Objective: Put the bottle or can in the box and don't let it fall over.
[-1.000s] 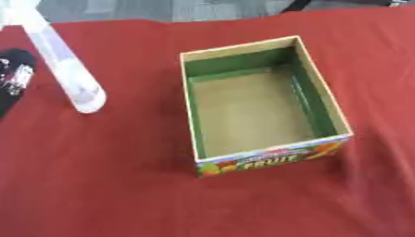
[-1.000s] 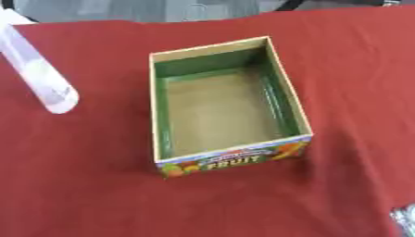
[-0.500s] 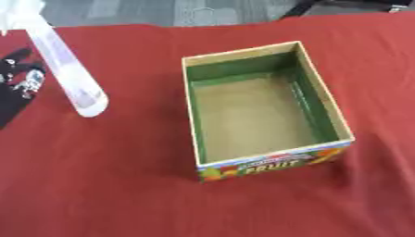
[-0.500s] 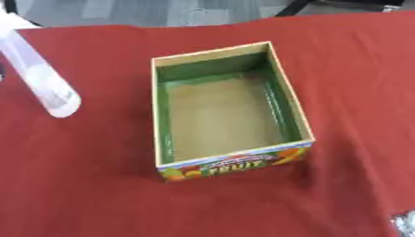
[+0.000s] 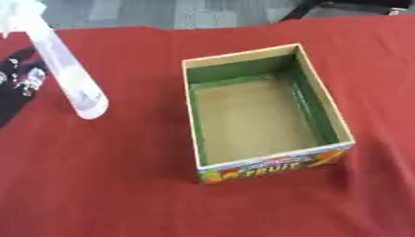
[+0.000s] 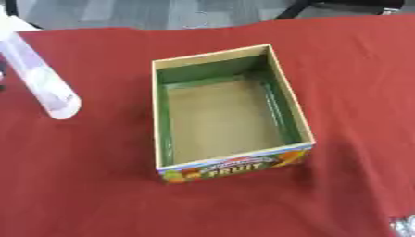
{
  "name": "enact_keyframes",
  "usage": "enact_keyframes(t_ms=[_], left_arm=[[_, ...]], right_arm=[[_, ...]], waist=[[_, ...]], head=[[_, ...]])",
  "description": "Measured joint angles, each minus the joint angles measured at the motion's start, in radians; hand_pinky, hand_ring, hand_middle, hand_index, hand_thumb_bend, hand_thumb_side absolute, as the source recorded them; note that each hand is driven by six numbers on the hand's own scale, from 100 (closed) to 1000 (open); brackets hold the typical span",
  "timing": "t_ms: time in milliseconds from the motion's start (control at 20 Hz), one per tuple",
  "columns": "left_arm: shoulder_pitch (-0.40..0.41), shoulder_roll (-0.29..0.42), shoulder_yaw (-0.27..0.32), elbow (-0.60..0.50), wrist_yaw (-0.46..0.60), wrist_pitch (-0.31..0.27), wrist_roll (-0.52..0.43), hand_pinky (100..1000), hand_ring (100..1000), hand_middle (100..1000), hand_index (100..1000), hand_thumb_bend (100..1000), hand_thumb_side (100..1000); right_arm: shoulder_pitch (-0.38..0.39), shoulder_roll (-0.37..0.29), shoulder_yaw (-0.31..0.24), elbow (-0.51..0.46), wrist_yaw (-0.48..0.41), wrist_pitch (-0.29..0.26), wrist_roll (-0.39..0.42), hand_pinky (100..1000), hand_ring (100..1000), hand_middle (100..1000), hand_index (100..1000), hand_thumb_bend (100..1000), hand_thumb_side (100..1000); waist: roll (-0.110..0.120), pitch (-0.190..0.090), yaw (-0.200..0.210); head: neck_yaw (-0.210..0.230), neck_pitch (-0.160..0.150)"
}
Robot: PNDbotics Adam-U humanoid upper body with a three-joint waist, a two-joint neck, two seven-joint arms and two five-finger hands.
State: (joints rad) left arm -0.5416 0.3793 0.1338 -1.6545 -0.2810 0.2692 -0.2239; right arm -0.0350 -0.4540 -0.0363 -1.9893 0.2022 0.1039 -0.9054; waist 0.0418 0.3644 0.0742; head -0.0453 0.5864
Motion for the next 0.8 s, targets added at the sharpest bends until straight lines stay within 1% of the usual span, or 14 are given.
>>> enact_keyframes(t_ms=[400, 650, 800], left_arm=[[-0.038, 0.000, 0.006, 0.041, 0.020, 0.023, 0.021, 874, 1000, 1000, 1000, 102, 822], [-0.061, 0.000, 0.006, 0.065, 0.023, 0.029, 0.023, 875, 1000, 1000, 1000, 100, 820], [-0.076, 0.000, 0.005, 0.075, 0.023, 0.028, 0.025, 869, 1000, 1000, 984, 100, 819]], right_arm=[[0.000, 0.001, 0.001, 0.000, 0.005, 0.001, 0.000, 542, 492, 498, 672, 100, 1000], [0.000, 0.001, 0.001, 0.000, 0.005, 0.002, -0.001, 543, 492, 498, 671, 100, 1000], [0.000, 0.001, 0.001, 0.000, 0.005, 0.002, -0.001, 543, 492, 498, 671, 100, 1000]], waist=[[-0.002, 0.000, -0.001], [-0.002, 0.000, -0.006], [-0.002, 0.000, -0.007]], head=[[0.000, 0.000], [0.001, -0.001], [0.004, -0.007]])
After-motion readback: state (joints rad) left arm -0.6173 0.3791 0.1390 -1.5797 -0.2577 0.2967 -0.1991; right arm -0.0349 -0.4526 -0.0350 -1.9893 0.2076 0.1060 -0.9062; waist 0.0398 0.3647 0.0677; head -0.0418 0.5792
